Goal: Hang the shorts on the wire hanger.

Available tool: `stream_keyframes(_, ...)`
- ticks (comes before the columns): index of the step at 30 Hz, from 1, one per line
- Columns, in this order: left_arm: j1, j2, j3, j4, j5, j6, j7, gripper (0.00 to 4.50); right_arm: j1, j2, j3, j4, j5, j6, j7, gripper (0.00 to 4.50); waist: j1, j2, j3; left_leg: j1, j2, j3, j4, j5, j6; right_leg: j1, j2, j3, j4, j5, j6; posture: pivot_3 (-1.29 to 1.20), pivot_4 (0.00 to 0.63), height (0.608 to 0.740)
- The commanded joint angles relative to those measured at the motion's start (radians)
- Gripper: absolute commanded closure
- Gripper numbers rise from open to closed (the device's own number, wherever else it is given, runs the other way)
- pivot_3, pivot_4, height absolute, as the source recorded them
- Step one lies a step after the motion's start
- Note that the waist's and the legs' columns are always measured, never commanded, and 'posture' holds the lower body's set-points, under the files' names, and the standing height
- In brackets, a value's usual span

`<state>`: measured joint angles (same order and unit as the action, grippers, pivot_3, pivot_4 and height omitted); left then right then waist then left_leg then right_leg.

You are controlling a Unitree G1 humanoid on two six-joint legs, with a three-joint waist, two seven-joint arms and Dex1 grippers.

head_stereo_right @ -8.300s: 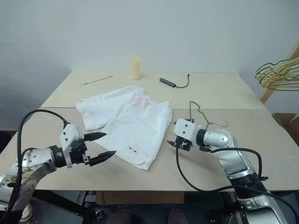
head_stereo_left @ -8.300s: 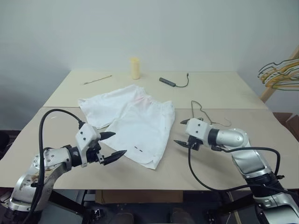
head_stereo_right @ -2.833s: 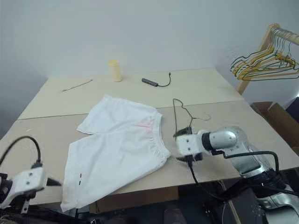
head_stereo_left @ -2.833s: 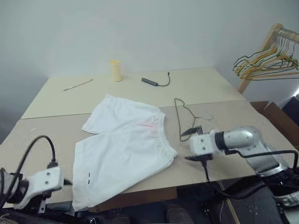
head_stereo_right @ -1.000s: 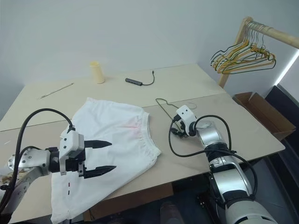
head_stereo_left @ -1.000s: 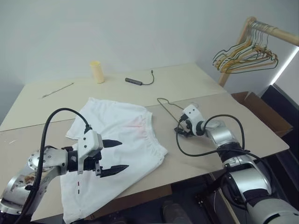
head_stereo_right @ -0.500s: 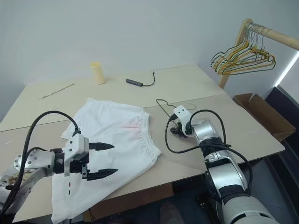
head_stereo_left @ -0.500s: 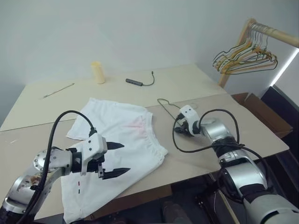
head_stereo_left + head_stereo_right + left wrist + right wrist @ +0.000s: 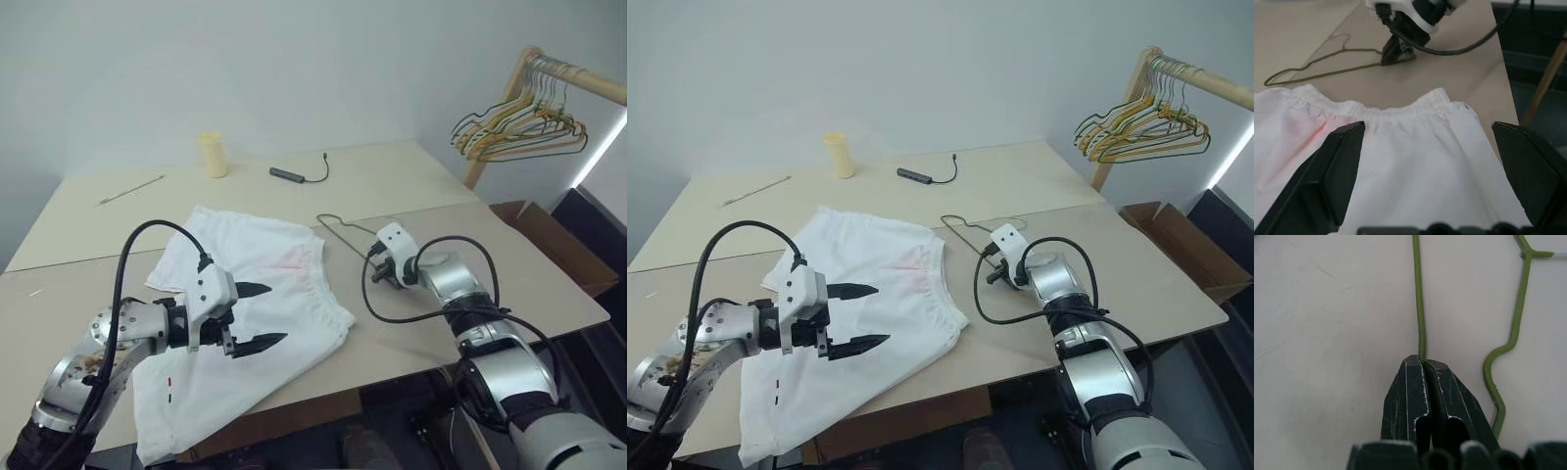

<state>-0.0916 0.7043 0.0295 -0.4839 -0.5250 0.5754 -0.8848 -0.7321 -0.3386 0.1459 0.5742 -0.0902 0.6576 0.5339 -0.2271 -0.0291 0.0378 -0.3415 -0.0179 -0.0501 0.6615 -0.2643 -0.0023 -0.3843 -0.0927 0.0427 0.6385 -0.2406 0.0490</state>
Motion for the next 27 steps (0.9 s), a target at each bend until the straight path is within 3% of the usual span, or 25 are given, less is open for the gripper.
stream_keyframes(1,-0.089,-0.120,0.094,0.031,-0.165,0.147,0.165,0.00,0.083,-0.013,-0.053,-0.265,0.024,-0.019,-0.047,4.49,-0.003,0.000,0.000,-0.003,0.000,0.000,0.000,0.000,0.000,-0.003,0.000,0.000,0.001,0.000,0.000,-0.24,0.000,0.740)
stream_keyframes(5,-0.211,-0.272,0.172,0.100,-0.329,0.330,0.371,0.00,0.186,0.015,-0.086,-0.562,0.074,-0.044,-0.063,4.49,-0.012,0.001,0.001,-0.014,0.000,-0.002,0.005,0.000,0.000,-0.011,-0.002,0.000,0.002,0.002,0.001,-0.26,0.000,0.740)
stream_keyframes(9,-0.341,-0.396,0.305,0.252,-0.492,0.446,0.587,0.00,0.284,0.054,-0.083,-0.799,0.125,-0.053,-0.070,4.49,-0.035,0.001,0.000,-0.012,0.000,-0.002,0.006,0.000,0.000,-0.008,-0.002,0.000,0.002,0.002,0.004,-0.29,0.000,0.740)
stream_keyframes(12,-0.392,-0.453,0.365,0.308,-0.608,0.468,0.654,0.00,0.386,0.058,-0.022,-0.927,0.153,-0.211,-0.011,4.49,-0.043,0.001,0.000,-0.011,0.000,-0.003,0.006,0.000,-0.001,-0.007,-0.001,-0.001,0.001,-0.002,0.010,-0.31,0.000,0.740)
stream_keyframes(17,-0.429,-0.504,0.381,0.305,-0.689,0.454,0.736,0.00,0.462,0.031,0.084,-0.968,0.055,-0.367,-0.031,4.49,-0.065,0.001,0.000,-0.012,-0.003,-0.003,0.007,-0.001,-0.001,-0.007,-0.004,0.000,0.000,0.002,0.007,-0.30,0.000,0.740)
stream_keyframes(22,-0.426,-0.521,0.372,0.295,-0.706,0.429,0.794,0.00,0.472,0.037,0.122,-0.965,0.052,-0.399,-0.023,4.49,-0.069,0.001,0.000,-0.010,-0.002,-0.002,0.008,-0.001,-0.001,-0.005,-0.001,0.000,0.000,0.001,0.010,-0.31,0.000,0.740)
stream_keyframes(27,-0.442,-0.530,0.366,0.310,-0.684,0.382,0.863,1.53,0.458,0.047,0.115,-0.949,0.048,-0.384,-0.043,4.50,-0.065,0.001,0.000,-0.011,-0.002,-0.002,0.008,-0.001,-0.001,-0.005,-0.001,0.000,-0.003,0.003,0.006,-0.30,0.000,0.740)
